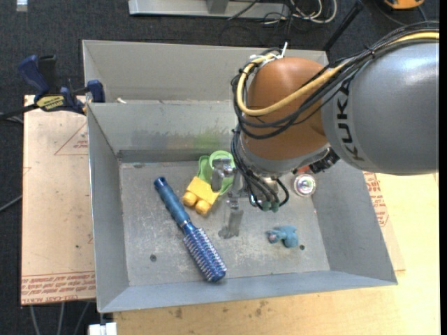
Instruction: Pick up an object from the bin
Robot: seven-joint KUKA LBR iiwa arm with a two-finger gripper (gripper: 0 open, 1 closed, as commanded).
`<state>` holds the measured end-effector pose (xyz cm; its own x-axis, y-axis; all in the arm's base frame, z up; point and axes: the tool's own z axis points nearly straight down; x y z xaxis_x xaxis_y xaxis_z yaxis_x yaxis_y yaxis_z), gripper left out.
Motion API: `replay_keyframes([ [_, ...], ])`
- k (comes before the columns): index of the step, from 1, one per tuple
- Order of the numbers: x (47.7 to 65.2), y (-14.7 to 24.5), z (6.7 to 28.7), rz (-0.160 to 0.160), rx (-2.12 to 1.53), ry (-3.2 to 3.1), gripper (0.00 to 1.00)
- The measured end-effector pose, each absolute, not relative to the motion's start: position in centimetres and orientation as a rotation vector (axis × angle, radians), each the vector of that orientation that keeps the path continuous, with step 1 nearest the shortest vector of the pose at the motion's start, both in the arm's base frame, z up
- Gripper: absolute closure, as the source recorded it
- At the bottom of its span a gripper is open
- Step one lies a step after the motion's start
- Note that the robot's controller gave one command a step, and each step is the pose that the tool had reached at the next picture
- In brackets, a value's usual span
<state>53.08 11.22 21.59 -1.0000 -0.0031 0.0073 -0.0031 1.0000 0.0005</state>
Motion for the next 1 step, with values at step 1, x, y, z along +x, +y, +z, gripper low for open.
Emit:
replay_keyframes([
  [1,49.77,12.22,6.61,0.001,-0.319,-3.118,0.0],
])
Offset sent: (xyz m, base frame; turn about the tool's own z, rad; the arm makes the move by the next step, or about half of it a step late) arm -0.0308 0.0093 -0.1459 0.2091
